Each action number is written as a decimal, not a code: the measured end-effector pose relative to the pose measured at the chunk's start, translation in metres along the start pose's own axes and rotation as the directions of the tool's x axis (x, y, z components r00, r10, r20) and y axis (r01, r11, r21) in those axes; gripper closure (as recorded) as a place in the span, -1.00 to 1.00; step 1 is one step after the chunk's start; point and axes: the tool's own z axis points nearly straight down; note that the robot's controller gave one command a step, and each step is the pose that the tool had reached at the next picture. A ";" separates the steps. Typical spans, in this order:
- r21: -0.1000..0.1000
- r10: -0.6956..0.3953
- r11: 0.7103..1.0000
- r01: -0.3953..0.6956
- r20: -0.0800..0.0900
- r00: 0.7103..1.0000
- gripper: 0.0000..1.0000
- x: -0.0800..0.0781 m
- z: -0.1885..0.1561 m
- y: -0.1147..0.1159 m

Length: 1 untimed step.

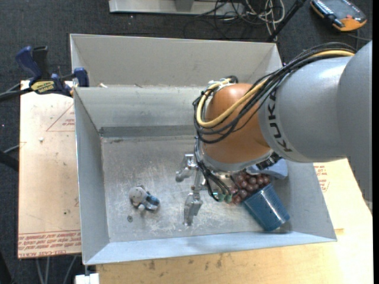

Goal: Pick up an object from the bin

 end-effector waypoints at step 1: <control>-0.001 0.002 1.000 -0.002 0.007 1.000 -1.00 -0.002 -0.004 0.000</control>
Offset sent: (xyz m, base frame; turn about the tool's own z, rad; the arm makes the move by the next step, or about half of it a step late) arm 0.0157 0.0878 -0.0718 0.0421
